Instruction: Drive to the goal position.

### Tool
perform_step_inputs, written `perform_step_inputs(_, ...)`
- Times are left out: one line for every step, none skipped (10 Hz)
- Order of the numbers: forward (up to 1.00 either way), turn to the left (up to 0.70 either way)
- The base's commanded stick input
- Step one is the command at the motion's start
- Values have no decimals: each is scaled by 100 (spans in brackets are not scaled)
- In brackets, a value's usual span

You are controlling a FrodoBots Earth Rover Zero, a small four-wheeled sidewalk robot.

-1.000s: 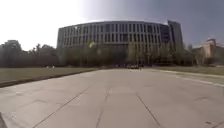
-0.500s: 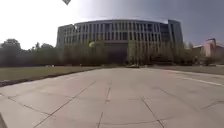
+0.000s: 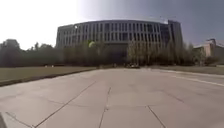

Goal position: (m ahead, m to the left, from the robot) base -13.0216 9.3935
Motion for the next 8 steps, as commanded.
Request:
perform_step_inputs(70, 0)
perform_step_inputs(70, 0)
perform_step_inputs(70, 0)
perform_step_inputs(70, 0)
perform_step_inputs(70, 0)
perform_step_inputs(70, 0)
perform_step_inputs(70, 0)
perform_step_inputs(70, 0)
